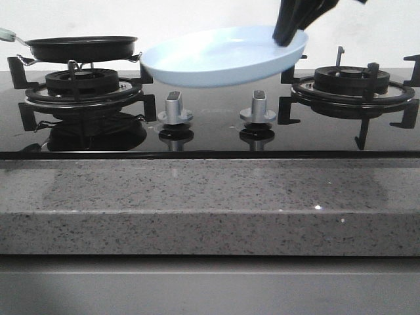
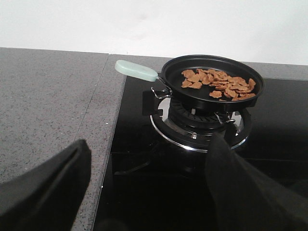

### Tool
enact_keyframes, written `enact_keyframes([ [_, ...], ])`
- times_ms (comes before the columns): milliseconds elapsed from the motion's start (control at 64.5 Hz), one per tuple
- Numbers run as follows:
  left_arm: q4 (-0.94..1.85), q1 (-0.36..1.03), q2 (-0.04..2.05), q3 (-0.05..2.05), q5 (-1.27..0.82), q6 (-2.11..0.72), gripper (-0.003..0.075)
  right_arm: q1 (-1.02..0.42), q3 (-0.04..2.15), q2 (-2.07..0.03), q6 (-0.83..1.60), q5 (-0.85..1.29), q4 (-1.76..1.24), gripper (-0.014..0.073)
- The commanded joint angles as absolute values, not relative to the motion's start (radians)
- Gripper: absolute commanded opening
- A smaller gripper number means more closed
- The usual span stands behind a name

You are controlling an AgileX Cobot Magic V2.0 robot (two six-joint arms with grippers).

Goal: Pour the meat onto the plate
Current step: 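Lift the plate with the right gripper and tilt it toward the pan, then move the left gripper to the pale green pan handle and grasp it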

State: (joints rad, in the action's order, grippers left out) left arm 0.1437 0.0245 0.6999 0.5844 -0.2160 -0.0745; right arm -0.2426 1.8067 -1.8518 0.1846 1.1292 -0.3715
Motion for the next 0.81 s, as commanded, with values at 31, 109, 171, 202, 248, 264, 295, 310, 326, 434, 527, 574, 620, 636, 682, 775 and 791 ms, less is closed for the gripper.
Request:
enact_keyframes([
  [31, 0.155, 0.029, 0.701, 0.621, -0.131, -0.067, 0.0492, -0.242, 1.646, -1.715, 0.235, 0.936, -0.466, -0.0059],
  [109, 0.155, 0.029, 0.701, 0.621, -0.131, -0.067, 0.0492, -0.242, 1.581, -1.692, 0.235, 0.892, -0.47, -0.0059],
  [171, 0.155, 0.029, 0.701, 0.621, -0.131, -0.067, 0.0492, -0.242, 1.562, -1.687, 0.235, 0.879, -0.47, -0.0059],
  [202, 0.155, 0.029, 0.701, 0.621, -0.131, -0.067, 0.0492, -0.242, 1.561, -1.687, 0.235, 0.879, -0.47, -0.0059],
  [248, 0.155, 0.029, 0.701, 0.621, -0.131, -0.067, 0.0492, -0.242, 1.561, -1.687, 0.235, 0.879, -0.47, -0.0059],
  [264, 0.155, 0.029, 0.701, 0.621, -0.131, -0.067, 0.0492, -0.242, 1.561, -1.687, 0.235, 0.879, -0.47, -0.0059],
  [295, 0.155, 0.029, 0.701, 0.621, -0.131, -0.067, 0.0492, -0.242, 1.564, -1.687, 0.235, 0.879, -0.47, -0.0059],
  [310, 0.155, 0.029, 0.701, 0.621, -0.131, -0.067, 0.0492, -0.242, 1.565, -1.687, 0.235, 0.88, -0.47, -0.0059],
  [326, 0.155, 0.029, 0.701, 0.621, -0.131, -0.067, 0.0492, -0.242, 1.565, -1.687, 0.235, 0.88, -0.471, -0.0059],
  [434, 0.155, 0.029, 0.701, 0.621, -0.131, -0.067, 0.0492, -0.242, 1.565, -1.689, 0.235, 0.883, -0.472, -0.0059],
  [527, 0.193, 0.029, 0.701, 0.621, -0.126, -0.067, 0.0492, -0.242, 1.565, -1.689, 0.235, 0.883, -0.472, -0.0059],
  [574, 0.269, 0.029, 0.701, 0.621, -0.126, -0.067, 0.0492, -0.242, 1.565, -1.689, 0.235, 0.883, -0.472, -0.0059],
  [620, 0.355, 0.029, 0.706, 0.629, -0.135, -0.067, 0.0492, -0.242, 1.565, -1.689, 0.235, 0.883, -0.472, -0.0059],
  [636, 0.388, 0.029, 0.715, 0.632, -0.139, -0.067, 0.0492, -0.242, 1.565, -1.689, 0.235, 0.883, -0.472, -0.0059],
  [682, 0.462, 0.029, 0.736, 0.643, -0.152, -0.067, 0.0493, -0.242, 1.565, -1.689, 0.235, 0.883, -0.472, -0.0059],
  [775, 0.562, 0.029, 0.799, 0.688, -0.168, -0.067, 0.0494, -0.242, 1.565, -1.689, 0.235, 0.883, -0.472, -0.0059],
  [791, 0.573, 0.029, 0.819, 0.698, -0.174, -0.067, 0.0494, -0.242, 1.565, -1.689, 0.235, 0.883, -0.472, -0.0059],
])
